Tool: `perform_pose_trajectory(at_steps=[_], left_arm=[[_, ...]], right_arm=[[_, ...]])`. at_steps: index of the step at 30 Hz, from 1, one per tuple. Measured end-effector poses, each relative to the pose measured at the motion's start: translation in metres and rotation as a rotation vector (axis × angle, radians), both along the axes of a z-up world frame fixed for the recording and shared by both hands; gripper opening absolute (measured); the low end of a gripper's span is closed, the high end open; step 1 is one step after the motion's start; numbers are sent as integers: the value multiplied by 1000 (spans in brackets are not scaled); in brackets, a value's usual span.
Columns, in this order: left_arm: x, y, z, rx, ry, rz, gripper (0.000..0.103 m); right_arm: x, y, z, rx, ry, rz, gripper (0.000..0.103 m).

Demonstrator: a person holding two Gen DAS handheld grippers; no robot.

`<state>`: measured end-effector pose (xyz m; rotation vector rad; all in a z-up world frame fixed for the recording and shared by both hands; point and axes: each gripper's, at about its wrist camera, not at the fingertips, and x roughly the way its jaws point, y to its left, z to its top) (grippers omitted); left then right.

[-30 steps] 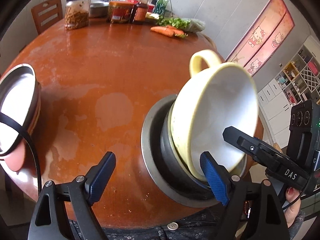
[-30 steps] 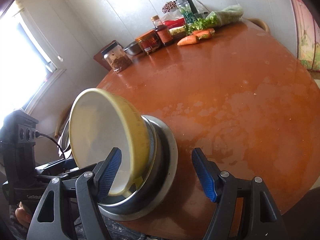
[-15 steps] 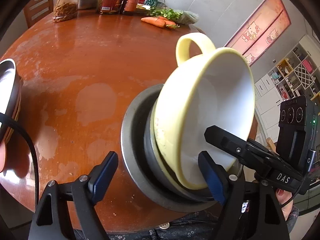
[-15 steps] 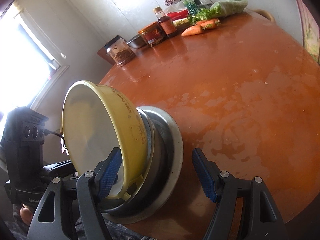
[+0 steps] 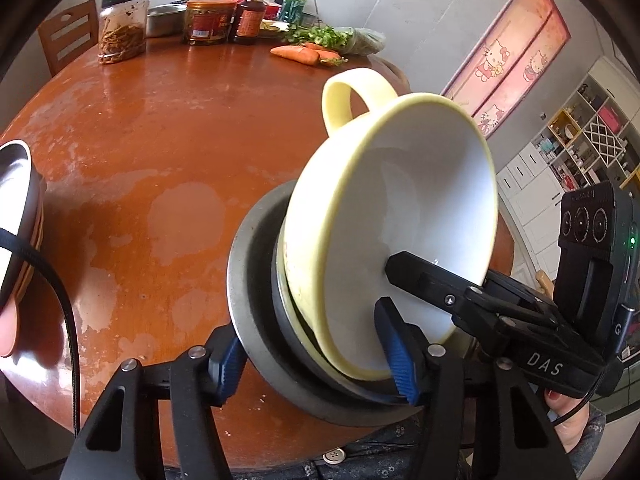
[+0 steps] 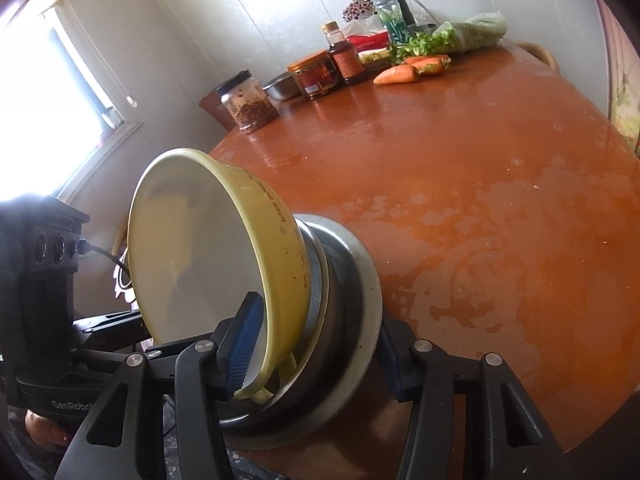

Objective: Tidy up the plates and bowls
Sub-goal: 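Carry the nested basin and bowls with the left tool toward the orange plates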

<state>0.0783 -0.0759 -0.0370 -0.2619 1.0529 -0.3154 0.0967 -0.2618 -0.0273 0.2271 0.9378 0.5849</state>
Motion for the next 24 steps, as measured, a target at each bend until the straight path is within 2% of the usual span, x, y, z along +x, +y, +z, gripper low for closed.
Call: perform_pose_trajectory(at_steps=[6, 24], left_arm=[[-1, 9, 2, -9, -4, 13, 58], [-16, 43, 38, 7, -110, 88, 57]], right_arm=[[2, 3, 2, 24, -5, -11, 53], [9, 36, 32, 71, -70, 17, 52]])
